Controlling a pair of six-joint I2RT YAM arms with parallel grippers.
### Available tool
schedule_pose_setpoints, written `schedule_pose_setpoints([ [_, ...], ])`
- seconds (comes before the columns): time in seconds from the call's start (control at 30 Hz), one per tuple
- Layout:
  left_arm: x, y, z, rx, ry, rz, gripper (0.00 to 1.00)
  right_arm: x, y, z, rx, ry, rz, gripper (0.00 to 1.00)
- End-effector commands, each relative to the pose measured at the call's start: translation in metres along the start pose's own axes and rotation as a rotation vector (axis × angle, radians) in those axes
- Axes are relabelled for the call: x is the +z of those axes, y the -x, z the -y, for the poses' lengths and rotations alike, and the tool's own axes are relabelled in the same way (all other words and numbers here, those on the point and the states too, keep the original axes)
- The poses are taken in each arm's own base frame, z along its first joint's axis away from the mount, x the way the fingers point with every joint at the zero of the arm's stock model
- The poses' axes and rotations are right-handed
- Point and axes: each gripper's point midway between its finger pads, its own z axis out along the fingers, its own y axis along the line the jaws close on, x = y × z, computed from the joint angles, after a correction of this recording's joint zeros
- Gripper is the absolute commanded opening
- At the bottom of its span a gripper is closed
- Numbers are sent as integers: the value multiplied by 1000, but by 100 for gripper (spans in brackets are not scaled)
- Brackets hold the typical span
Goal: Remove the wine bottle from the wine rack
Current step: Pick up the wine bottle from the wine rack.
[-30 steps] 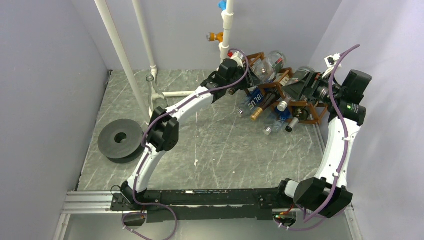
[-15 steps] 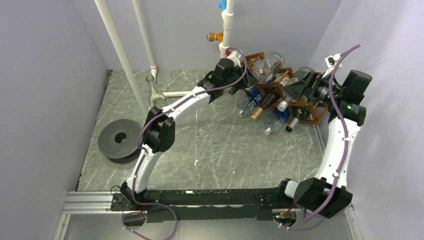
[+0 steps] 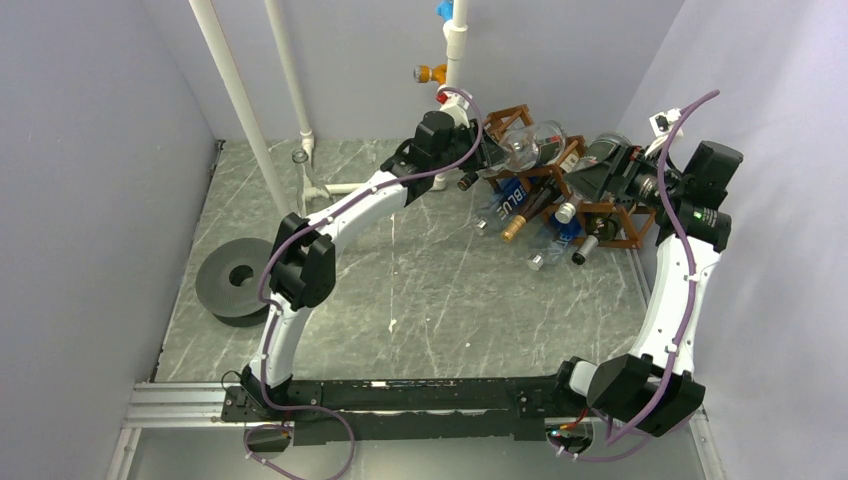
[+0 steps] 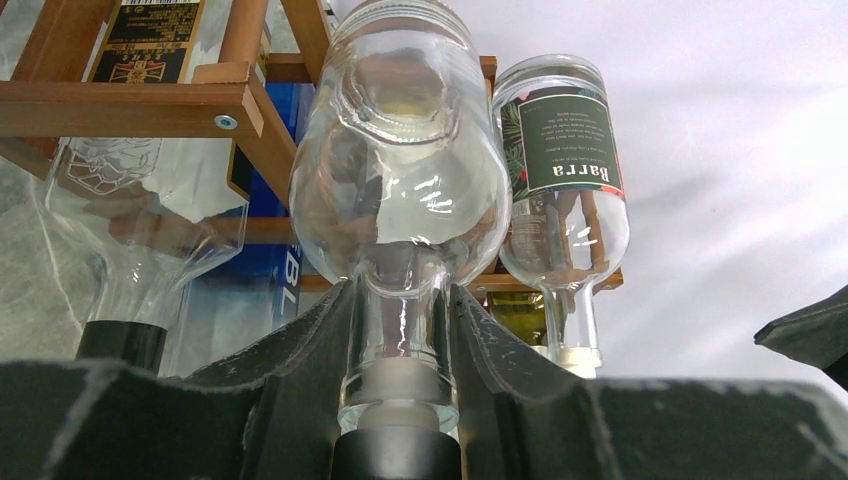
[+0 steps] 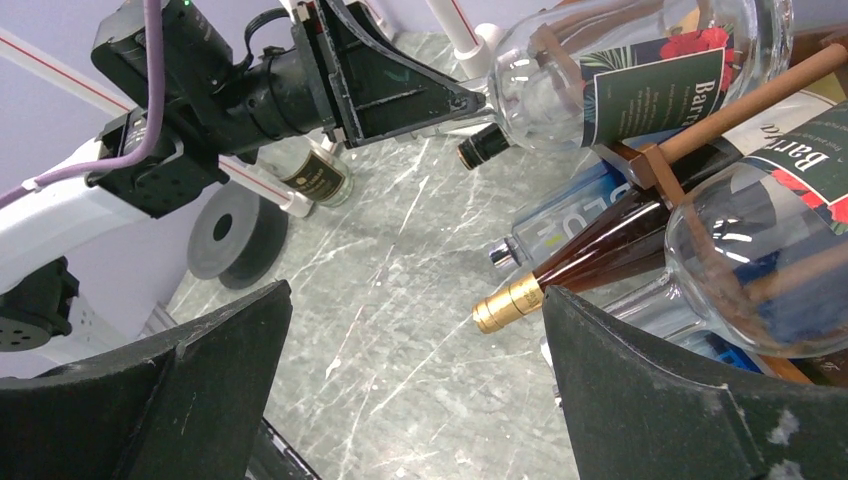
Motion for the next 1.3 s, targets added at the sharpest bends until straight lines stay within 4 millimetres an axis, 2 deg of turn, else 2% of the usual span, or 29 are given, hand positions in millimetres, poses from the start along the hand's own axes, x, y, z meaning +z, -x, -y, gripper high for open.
schedule_pose_setpoints([
  [0.0,-35,58,86,88,-218,144,0,0,7,1,-33,-6,25,100],
  [0.1,-34,54,82,117,-209,130,0,2,6,5,-60,-8,11,100],
  [0.23,-37,54,81,183,-199,126,0,11,4,2,-268,36,-64,100],
  [0.4,-43,56,81,237,-195,133,0,39,2,4,-636,51,-209,100],
  [0.5,-48,56,80,249,-202,143,0,60,20,15,-761,-13,-192,100],
  [0.6,-49,53,74,246,-202,145,0,77,56,26,-647,-97,-106,100],
  [0.7,-51,52,71,255,-206,146,0,104,72,54,-389,-174,-73,99],
  [0.8,-52,50,68,263,-209,142,0,128,84,70,-181,-200,-45,98],
  [0.9,-53,49,65,264,-212,144,0,144,93,87,-53,-241,-6,99],
  [1.07,-53,46,60,257,-216,137,0,156,93,114,13,-309,18,100],
  [1.2,-53,44,58,254,-221,132,0,169,85,124,54,-283,-1,100],
  [1.27,-53,44,57,253,-219,133,0,175,78,123,80,-245,-19,100],
])
